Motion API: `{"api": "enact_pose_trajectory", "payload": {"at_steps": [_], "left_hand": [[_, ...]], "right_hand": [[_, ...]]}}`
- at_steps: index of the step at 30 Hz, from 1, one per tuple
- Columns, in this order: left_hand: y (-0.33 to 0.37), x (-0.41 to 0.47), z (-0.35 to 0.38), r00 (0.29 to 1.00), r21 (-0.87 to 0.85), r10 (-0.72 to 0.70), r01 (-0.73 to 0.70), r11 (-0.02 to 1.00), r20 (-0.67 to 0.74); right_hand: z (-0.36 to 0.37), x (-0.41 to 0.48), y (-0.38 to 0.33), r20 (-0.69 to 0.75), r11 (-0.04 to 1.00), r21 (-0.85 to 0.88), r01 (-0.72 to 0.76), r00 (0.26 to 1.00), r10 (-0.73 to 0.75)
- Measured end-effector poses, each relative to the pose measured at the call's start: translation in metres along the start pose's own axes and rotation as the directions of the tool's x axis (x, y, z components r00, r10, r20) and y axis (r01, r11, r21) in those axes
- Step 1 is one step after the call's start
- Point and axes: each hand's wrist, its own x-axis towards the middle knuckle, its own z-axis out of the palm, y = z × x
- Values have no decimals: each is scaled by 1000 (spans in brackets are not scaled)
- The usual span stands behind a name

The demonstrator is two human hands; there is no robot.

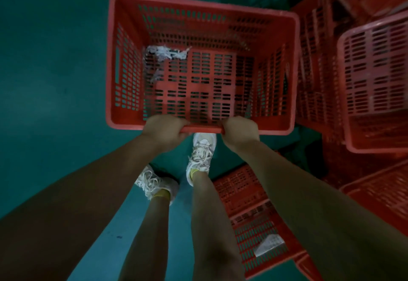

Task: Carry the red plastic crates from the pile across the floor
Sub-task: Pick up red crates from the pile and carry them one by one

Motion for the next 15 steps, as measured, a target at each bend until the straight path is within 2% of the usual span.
{"api": "enact_pose_trajectory", "payload": {"at_steps": [6,10,15], "left_hand": [[-21,-43,-30,998,15,-27,26,1000,62],[-43,-89,-44,996,41,-80,79,996,42],[-62,-168,-74,990,-18,-124,125,992,60]], "right_hand": [[-42,-37,-35,14,992,-52,112,994,-111],[-72,-69,-74,73,980,-63,188,980,-183],[-115,-124,-131,160,958,-35,286,947,-277]]}}
